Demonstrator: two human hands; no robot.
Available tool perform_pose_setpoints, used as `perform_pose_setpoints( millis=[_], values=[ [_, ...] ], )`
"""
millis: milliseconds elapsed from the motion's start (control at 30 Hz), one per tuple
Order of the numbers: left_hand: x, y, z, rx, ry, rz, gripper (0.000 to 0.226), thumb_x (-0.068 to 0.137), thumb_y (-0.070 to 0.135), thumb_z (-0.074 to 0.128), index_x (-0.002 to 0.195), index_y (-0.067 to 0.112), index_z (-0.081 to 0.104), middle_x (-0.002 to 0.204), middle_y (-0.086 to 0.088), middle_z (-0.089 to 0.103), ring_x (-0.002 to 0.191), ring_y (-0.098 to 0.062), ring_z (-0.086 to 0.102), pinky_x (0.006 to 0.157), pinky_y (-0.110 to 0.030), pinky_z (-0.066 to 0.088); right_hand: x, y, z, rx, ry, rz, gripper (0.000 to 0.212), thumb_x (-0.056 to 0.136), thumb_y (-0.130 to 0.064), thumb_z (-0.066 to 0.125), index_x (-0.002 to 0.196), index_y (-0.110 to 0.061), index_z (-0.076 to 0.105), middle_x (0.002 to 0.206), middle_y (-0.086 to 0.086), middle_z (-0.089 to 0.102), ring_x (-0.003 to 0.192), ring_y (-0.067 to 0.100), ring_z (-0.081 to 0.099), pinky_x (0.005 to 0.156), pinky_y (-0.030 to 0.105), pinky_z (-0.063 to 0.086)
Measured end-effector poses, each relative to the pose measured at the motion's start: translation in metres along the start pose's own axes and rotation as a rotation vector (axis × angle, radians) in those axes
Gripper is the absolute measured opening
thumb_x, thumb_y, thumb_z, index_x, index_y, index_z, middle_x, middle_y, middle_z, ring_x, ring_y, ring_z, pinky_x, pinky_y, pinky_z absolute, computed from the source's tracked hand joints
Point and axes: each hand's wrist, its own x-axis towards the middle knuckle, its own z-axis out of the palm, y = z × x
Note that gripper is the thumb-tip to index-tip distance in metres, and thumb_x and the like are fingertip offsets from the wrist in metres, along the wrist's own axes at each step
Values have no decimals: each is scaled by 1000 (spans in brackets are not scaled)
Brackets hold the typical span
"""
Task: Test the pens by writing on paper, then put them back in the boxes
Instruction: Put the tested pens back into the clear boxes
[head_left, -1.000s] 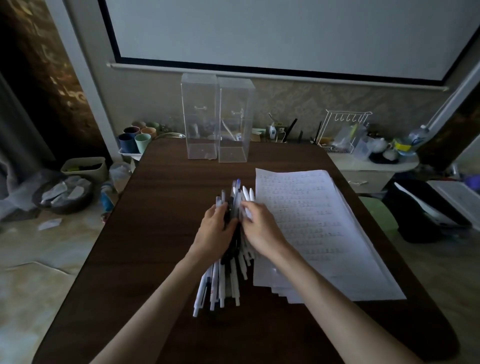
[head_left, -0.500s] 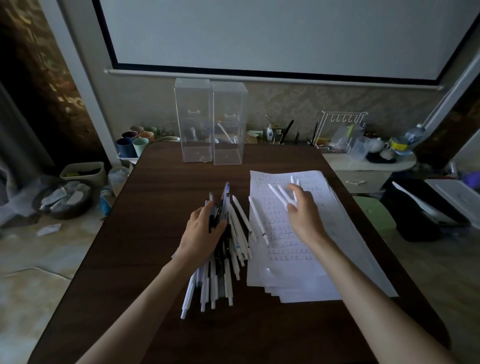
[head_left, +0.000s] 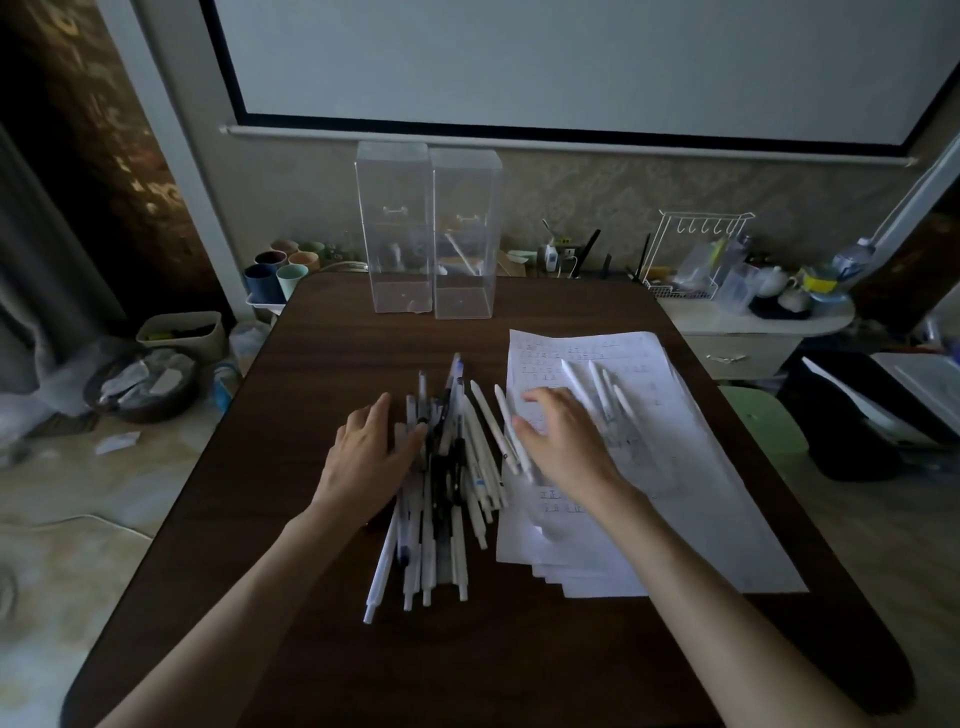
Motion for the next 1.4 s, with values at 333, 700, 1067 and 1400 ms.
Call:
perform_pose_setpoints(
  millis=[333, 700, 1067, 1400],
  values=[
    [-17, -18, -11, -122, 42, 30, 48, 95, 41, 43, 136, 16, 43, 128, -7, 47, 123, -23, 37, 100, -37, 34, 9, -39, 40, -138, -166, 47, 60, 85, -37, 59, 134, -10, 36, 123, 13, 37, 112, 29, 38, 90, 32, 37],
    [-16, -13, 0, 0, 86, 25, 57, 93, 48, 45, 142, 23, 33, 141, -6, 40, 129, -26, 32, 103, -42, 30, 22, -39, 34, -142, -115, 23, 51, 90, -6, 52, 137, -9, 35, 111, 13, 43, 61, 14, 43, 52, 20, 33],
    [-13, -11, 3, 26, 83, 27, 55, 93, 47, 45, 142, 24, 33, 140, -5, 40, 127, -25, 33, 101, -41, 30, 33, 7, -9, 67, 75, 187, 45, 91, -13, 51, 134, -8, 39, 114, 16, 46, 78, 23, 56, 52, 23, 40],
    [-12, -14, 4, 45, 95, 48, 54, 93, 46, 47, 141, 24, 36, 140, -4, 40, 125, -23, 33, 100, -40, 30, 25, 27, 6, -327, 75, 144, 45, 95, -30, 49, 135, -11, 42, 139, 13, 42, 124, 28, 40, 100, 36, 37]
  ],
)
